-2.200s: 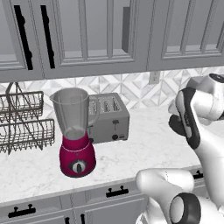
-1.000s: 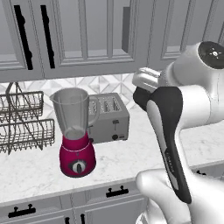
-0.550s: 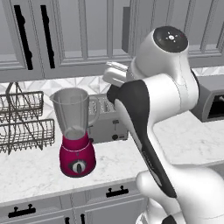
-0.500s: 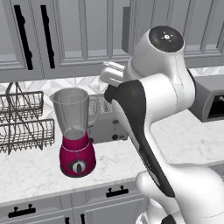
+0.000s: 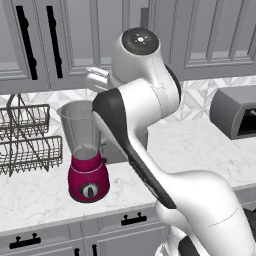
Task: Close the lid blender by securely placing the lid on top.
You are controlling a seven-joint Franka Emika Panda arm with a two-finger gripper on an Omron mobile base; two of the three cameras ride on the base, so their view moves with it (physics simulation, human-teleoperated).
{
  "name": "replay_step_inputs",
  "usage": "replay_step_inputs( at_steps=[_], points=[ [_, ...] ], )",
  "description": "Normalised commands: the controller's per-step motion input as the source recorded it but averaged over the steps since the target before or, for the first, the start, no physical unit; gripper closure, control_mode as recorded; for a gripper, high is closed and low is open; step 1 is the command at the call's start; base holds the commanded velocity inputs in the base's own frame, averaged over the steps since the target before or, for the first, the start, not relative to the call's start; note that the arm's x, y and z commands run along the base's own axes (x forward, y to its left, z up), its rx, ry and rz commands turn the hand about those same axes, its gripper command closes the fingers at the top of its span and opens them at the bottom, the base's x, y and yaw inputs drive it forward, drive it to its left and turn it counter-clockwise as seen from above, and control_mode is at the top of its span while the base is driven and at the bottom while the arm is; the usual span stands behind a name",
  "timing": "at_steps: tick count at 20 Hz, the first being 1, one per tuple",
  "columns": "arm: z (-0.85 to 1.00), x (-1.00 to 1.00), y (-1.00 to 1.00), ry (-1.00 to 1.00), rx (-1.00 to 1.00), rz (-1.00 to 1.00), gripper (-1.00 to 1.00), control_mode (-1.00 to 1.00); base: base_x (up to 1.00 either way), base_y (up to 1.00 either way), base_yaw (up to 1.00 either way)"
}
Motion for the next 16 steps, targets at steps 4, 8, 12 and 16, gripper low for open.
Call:
replay_step_inputs(
  at_steps=[4, 8, 12, 16],
  points=[
    [0.12, 0.48, 0.54, 0.10, 0.00, 0.00, 1.00, -1.00, 0.00, 0.00, 0.00],
    [0.00, 0.44, 0.23, 0.08, 0.00, 0.00, 1.00, -1.00, 0.00, 0.00, 0.00],
    [0.00, 0.34, 0.23, 0.05, 0.00, 0.00, 1.00, -1.00, 0.00, 0.00, 0.00],
    [0.00, 0.24, 0.27, 0.04, 0.00, 0.00, 1.00, -1.00, 0.00, 0.00, 0.00]
  ],
)
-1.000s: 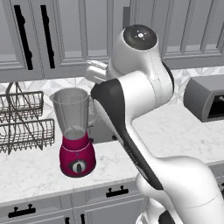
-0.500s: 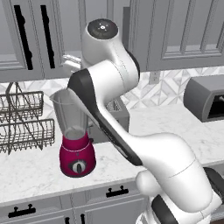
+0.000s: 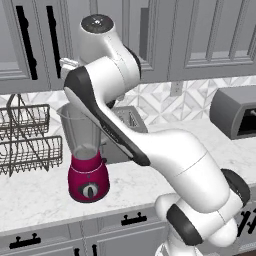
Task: Close the lid blender by securely placing the lid on top.
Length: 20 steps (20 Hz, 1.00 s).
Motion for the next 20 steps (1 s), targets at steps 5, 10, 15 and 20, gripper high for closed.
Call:
replay_step_inputs(
  at_steps=[5, 10, 15, 20],
  points=[
    [0.00, 0.29, 0.18, 0.05, -0.02, 0.00, 1.00, -1.00, 0.00, 0.00, 0.00],
    [0.00, 0.32, 0.01, 0.08, -0.04, 0.00, 1.00, -1.00, 0.00, 0.00, 0.00],
    [-0.01, 0.16, 0.06, 0.10, -0.04, 0.00, 1.00, -1.00, 0.00, 0.00, 0.00],
    [-0.09, 0.00, 0.17, 0.01, -0.01, 0.00, 1.00, -1.00, 0.00, 0.00, 0.00]
  ],
)
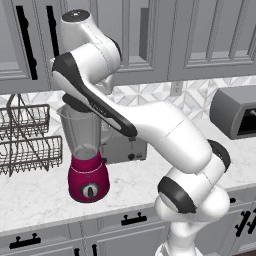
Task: Close the lid blender by securely placing the lid on top.
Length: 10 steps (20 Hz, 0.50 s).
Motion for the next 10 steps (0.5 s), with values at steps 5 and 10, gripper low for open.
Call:
replay_step_inputs(
  at_steps=[5, 10],
  points=[
    [-0.09, 0.00, 0.04, 0.00, 0.00, 0.00, 1.00, -1.00, 0.00, 0.00, 0.00],
    [-0.07, 0.02, 0.00, 0.00, 0.00, 0.00, 1.00, -1.00, 0.00, 0.00, 0.00]
  ],
)
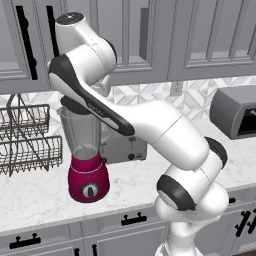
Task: Close the lid blender by securely placing the lid on top.
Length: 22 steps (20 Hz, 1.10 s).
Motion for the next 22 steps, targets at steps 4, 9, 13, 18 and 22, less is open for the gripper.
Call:
replay_step_inputs(
  at_steps=[4, 9, 13, 18, 22],
  points=[
    [-0.12, 0.01, 0.01, 0.01, 0.00, 0.00, 1.00, -1.00, 0.00, 0.00, 0.00],
    [-0.11, 0.00, 0.01, 0.05, 0.00, 0.00, 1.00, -1.00, 0.00, 0.00, 0.00],
    [0.00, 0.07, 0.07, 0.05, 0.00, 0.00, 1.00, -1.00, 0.00, 0.00, 0.00],
    [-0.03, 0.20, 0.19, 0.03, 0.00, 0.00, 1.00, -1.00, 0.00, 0.00, 0.00],
    [-0.05, 0.22, 0.24, 0.03, 0.00, 0.00, 1.00, -1.00, 0.00, 0.00, 0.00]
  ],
)
